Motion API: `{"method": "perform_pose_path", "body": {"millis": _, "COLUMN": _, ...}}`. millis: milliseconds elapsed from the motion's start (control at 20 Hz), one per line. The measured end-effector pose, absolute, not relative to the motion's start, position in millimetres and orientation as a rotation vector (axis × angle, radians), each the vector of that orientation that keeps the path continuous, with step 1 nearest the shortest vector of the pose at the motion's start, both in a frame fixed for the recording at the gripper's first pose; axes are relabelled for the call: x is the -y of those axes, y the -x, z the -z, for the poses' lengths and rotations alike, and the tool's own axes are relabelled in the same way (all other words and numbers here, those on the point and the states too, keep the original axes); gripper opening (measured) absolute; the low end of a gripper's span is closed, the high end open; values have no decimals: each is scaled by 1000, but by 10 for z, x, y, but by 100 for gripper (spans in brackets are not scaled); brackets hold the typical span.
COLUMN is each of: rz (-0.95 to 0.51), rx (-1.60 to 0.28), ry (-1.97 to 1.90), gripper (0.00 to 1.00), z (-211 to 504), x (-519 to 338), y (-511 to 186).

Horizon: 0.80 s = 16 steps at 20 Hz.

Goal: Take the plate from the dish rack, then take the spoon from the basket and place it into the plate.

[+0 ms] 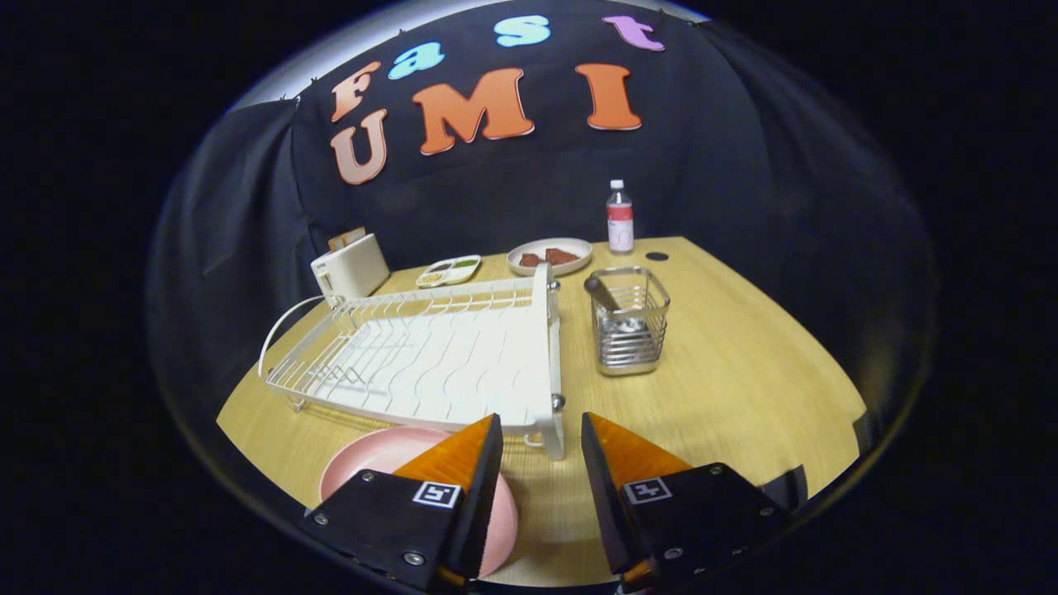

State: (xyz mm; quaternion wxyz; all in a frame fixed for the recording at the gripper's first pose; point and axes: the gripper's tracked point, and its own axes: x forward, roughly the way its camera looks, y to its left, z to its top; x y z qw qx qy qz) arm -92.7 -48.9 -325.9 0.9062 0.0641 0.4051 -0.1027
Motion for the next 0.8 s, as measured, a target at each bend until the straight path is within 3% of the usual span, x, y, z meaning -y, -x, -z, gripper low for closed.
{"method": "perform_pose_path", "body": {"millis": 300, "rz": 360, "rx": -692, "ry": 9, "gripper": 58, "z": 3135, "x": 1044, "y": 547}}
{"method": "perform_pose_path", "body": {"millis": 650, "rz": 333, "rx": -692, "ry": 109, "gripper": 58, "z": 3383, "x": 1130, "y": 147}}
{"method": "perform_pose_path", "body": {"millis": 800, "rz": 349, "rx": -711, "ry": 139, "gripper": 53, "z": 3500, "x": 1194, "y": 95}}
